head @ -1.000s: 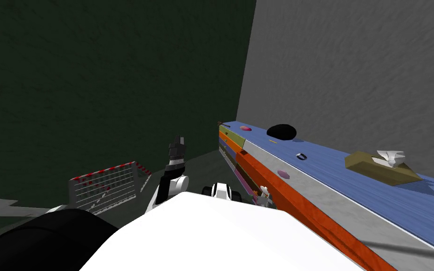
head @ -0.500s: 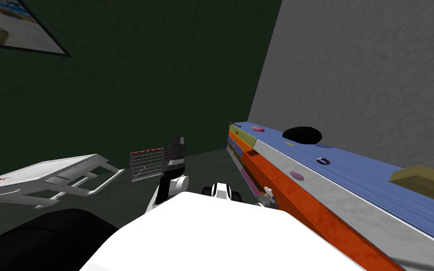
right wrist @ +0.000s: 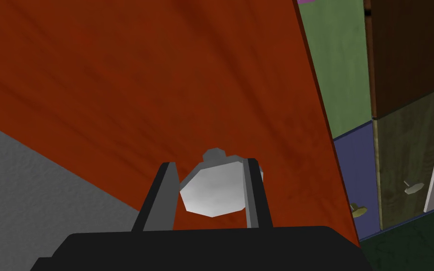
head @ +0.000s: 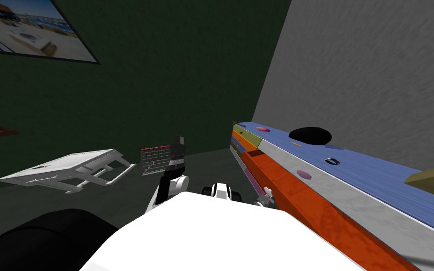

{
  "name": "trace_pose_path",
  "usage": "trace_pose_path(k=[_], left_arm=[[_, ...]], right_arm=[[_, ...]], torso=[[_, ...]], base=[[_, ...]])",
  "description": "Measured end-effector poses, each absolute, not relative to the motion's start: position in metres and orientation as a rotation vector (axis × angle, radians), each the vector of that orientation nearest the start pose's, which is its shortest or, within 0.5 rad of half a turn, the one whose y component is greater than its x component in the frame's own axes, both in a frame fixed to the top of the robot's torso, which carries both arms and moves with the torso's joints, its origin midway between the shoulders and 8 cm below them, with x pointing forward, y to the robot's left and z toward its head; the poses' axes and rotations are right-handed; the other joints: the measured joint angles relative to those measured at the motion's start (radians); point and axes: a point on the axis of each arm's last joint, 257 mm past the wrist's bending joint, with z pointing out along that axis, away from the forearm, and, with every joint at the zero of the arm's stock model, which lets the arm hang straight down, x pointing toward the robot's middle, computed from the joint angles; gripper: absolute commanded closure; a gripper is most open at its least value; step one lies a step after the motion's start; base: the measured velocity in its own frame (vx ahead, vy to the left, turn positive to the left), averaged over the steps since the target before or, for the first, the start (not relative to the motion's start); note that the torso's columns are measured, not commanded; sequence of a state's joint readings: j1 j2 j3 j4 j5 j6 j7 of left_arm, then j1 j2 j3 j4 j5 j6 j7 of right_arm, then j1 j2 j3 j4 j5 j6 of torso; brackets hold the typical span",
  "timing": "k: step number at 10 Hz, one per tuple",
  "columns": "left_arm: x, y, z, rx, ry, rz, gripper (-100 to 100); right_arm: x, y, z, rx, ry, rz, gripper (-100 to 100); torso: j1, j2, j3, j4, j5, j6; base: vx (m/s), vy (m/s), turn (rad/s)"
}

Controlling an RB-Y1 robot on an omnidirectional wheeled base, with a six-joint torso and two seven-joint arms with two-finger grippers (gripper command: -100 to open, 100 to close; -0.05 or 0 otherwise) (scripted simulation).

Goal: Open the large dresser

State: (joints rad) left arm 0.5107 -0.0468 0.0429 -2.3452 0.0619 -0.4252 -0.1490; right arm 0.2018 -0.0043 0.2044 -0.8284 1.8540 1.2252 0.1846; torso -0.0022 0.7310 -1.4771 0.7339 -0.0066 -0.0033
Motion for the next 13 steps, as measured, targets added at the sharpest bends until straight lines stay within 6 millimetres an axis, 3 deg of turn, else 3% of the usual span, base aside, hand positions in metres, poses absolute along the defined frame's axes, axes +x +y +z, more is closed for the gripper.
trace_pose_path(k=[4, 5, 7, 13], left_arm=[[0.337, 0.306, 0.036, -0.683, 0.588, -1.152, 0], [0.337, 0.306, 0.036, -0.683, 0.588, -1.152, 0], [0.337, 0.306, 0.036, -0.683, 0.588, -1.152, 0], [0.337, 0.306, 0.036, -0.683, 0.589, -1.152, 0]], right_arm=[[0.236, -0.4, -0.456, -0.116, 1.98, -1.516, 100], [0.235, -0.398, -0.455, -0.117, 1.98, -1.513, -100], [0.249, -0.409, -0.444, -0.089, 1.968, -1.549, -100], [0.271, -0.438, -0.431, -0.003, 1.991, -1.621, -100]], torso=[[-0.002, 0.003, 0.001, 0.001, 0.0, 0.002], [-0.001, 0.004, 0.002, 0.001, 0.0, 0.002], [-0.007, 0.008, 0.002, 0.004, 0.003, 0.002], [0.009, 0.011, 0.002, 0.007, 0.012, 0.004]], base=[[-0.051, 0.129, -0.003], [-0.111, 0.077, 0.159], [-0.123, -0.031, 0.249], [-0.103, -0.013, 0.134]])
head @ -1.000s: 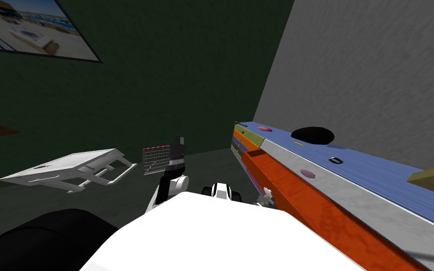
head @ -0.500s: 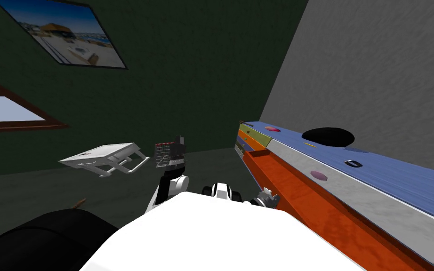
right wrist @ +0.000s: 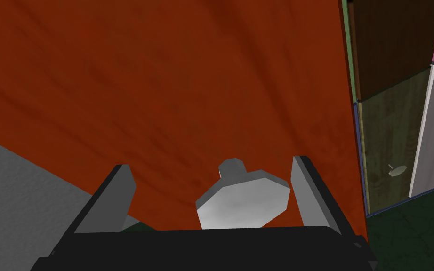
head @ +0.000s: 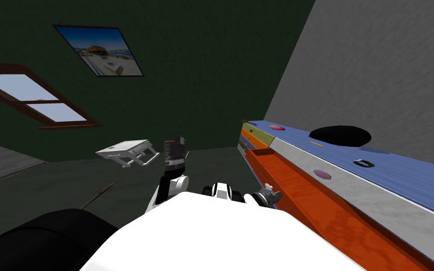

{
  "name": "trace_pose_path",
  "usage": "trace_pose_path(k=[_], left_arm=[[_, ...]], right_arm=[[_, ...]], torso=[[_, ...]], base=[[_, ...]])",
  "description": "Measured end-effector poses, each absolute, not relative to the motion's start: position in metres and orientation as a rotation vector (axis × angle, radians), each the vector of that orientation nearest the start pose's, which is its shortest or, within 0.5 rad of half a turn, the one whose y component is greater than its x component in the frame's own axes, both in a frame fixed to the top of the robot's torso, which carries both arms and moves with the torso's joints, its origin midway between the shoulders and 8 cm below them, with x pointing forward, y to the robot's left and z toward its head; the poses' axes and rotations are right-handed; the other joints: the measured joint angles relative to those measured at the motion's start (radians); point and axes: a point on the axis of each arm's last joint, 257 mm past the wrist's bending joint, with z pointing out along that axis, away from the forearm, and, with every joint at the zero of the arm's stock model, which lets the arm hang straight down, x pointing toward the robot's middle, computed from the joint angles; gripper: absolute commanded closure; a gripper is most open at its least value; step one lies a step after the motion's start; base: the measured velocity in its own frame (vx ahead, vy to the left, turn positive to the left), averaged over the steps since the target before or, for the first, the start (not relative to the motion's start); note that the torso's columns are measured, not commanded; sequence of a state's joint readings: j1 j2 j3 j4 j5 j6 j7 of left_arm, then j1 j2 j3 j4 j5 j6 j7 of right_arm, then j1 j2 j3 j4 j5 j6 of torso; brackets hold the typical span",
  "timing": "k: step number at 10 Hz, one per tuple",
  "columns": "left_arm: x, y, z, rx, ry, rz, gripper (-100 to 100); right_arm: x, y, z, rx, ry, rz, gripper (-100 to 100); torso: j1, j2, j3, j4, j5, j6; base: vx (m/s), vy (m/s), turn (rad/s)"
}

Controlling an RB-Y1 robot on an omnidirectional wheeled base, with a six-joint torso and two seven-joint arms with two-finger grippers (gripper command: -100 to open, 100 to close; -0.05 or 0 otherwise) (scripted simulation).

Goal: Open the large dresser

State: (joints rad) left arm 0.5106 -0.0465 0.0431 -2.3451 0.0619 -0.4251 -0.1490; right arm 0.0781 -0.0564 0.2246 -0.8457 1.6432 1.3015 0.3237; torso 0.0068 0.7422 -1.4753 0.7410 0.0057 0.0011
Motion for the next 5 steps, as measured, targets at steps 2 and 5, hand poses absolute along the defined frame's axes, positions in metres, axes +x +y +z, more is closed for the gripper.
trace_pose_path(k=[2, 5], left_arm=[[0.337, 0.306, 0.036, -0.683, 0.589, -1.152, 0], [0.337, 0.306, 0.036, -0.683, 0.589, -1.152, 0]], right_arm=[[0.276, -0.444, -0.428, 0.025, 2.003, -1.639, -100], [0.285, -0.453, -0.425, 0.059, 2.025, -1.656, -100]], torso=[[0.001, 0.004, 0.002, 0.002, 0.002, 0.0], [0.003, 0.004, 0.002, 0.004, 0.004, -0.001]], base=[[-0.109, 0.006, 0.142], [-0.059, 0.0, 0.097]])
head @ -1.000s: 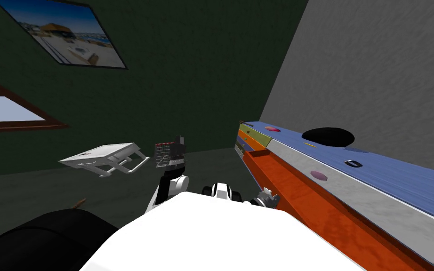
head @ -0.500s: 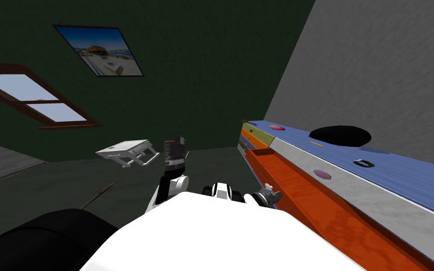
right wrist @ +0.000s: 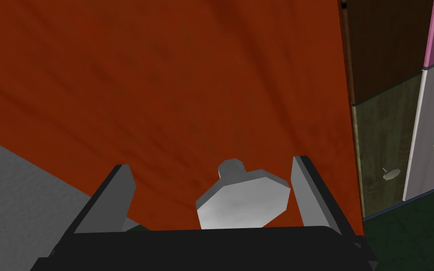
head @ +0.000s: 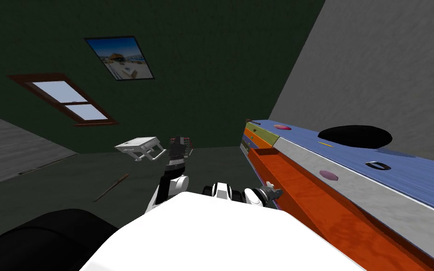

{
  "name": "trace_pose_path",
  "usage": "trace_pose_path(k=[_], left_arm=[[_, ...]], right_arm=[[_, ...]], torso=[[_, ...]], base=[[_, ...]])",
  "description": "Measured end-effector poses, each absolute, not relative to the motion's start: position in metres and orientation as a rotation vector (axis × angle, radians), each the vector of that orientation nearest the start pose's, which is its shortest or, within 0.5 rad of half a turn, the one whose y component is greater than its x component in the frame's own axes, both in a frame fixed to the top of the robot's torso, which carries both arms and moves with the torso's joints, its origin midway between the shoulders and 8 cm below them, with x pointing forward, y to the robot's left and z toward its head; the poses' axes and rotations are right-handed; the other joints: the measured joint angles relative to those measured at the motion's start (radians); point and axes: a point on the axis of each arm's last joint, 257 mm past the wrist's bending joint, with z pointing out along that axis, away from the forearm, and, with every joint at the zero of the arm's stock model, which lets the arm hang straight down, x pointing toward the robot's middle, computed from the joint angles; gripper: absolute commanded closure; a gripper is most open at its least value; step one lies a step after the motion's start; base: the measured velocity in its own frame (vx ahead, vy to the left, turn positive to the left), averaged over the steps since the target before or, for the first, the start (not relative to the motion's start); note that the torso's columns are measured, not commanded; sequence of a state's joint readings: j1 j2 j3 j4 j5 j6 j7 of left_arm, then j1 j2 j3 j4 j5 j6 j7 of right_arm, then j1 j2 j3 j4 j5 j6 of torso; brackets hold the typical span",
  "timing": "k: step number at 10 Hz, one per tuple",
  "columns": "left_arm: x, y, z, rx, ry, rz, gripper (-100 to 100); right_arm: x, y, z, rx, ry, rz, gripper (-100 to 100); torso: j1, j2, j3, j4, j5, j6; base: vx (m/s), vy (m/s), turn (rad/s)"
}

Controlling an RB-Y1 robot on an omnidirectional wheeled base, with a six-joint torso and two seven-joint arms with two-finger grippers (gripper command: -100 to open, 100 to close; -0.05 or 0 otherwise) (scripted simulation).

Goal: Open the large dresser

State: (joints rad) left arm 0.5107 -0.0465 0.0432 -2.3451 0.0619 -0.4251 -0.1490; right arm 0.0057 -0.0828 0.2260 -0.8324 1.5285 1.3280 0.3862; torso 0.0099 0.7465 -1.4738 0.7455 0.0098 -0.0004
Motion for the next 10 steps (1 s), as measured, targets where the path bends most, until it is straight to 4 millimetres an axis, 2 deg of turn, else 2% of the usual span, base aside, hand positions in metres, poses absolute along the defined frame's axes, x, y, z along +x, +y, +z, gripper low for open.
trace_pose_path(k=[5, 7, 8, 10], left_arm=[[0.337, 0.306, 0.036, -0.683, 0.589, -1.151, 0], [0.337, 0.306, 0.036, -0.683, 0.589, -1.151, 0], [0.337, 0.306, 0.036, -0.683, 0.589, -1.151, 0], [0.337, 0.306, 0.036, -0.683, 0.589, -1.151, 0]], right_arm=[[0.3, -0.469, -0.412, 0.122, 2.066, -1.68, -100], [0.306, -0.472, -0.408, 0.152, 2.089, -1.689, -100], [0.305, -0.47, -0.411, 0.147, 2.1, -1.683, 0], [0.301, -0.466, -0.418, 0.14, 2.123, -1.668, 0]], torso=[[0.008, 0.006, 0.001, 0.004, 0.008, 0.003], [0.012, 0.007, 0.001, 0.006, 0.011, 0.001], [0.01, 0.005, 0.0, 0.004, 0.009, 0.003], [0.003, 0.003, 0.0, 0.0, 0.003, 0.003]], base=[[-0.107, 0.008, 0.152], [-0.049, 0.008, 0.052], [0.01, -0.001, 0.019], [0.01, 0.001, 0.013]])
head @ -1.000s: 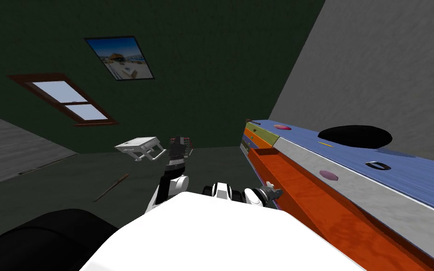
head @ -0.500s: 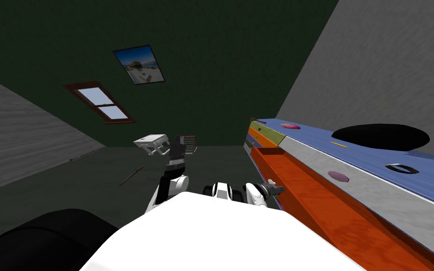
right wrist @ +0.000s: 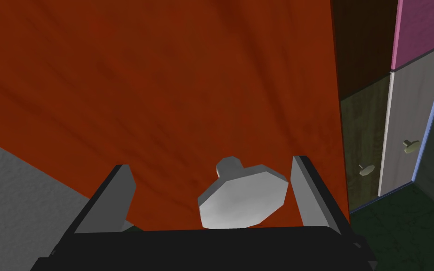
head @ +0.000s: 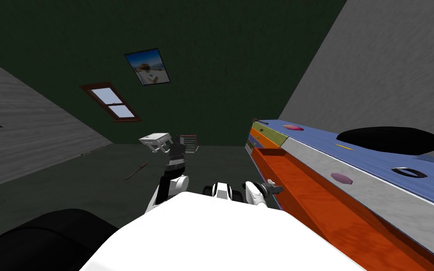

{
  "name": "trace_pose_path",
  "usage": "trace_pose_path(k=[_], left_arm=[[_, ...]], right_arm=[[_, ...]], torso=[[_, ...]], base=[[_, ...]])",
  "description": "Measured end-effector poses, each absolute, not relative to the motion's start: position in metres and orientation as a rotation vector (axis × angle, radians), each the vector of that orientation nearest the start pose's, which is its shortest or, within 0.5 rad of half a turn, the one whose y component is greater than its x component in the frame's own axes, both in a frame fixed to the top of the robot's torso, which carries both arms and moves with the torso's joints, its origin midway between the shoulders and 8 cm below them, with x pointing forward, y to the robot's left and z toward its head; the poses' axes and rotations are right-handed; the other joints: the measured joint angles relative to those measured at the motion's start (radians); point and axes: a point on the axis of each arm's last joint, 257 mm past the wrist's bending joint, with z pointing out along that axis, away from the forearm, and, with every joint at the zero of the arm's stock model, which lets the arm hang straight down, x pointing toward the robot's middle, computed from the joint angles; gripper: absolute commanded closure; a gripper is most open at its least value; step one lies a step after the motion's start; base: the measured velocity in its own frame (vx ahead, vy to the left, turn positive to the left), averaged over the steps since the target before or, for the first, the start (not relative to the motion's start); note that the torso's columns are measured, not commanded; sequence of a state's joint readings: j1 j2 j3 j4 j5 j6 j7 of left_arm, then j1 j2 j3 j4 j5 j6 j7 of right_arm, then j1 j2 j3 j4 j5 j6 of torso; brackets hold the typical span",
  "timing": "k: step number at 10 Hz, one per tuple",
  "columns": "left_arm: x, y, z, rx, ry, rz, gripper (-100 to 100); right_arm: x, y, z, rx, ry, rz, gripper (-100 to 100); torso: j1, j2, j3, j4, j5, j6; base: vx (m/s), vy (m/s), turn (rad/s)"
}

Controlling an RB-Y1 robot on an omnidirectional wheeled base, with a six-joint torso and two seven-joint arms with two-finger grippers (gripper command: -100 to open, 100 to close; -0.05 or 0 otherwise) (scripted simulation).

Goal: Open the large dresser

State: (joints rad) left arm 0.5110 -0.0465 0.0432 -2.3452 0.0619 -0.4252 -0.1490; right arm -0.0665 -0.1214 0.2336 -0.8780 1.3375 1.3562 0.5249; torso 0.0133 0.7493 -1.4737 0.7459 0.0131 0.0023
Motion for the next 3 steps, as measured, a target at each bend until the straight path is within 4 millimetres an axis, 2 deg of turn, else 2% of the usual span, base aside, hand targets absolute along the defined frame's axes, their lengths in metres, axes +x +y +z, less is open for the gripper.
trace_pose_path(k=[3], left_arm=[[0.337, 0.3058, 0.036, -0.683, 0.589, -1.151, 0]], right_arm=[[0.2983, -0.4626, -0.4256, 0.132, 2.145, -1.653, 0]], torso=[[-0.006, -0.004, 0.0, -0.003, -0.005, -0.001]], base=[[0.008, 0.0, 0.01]])
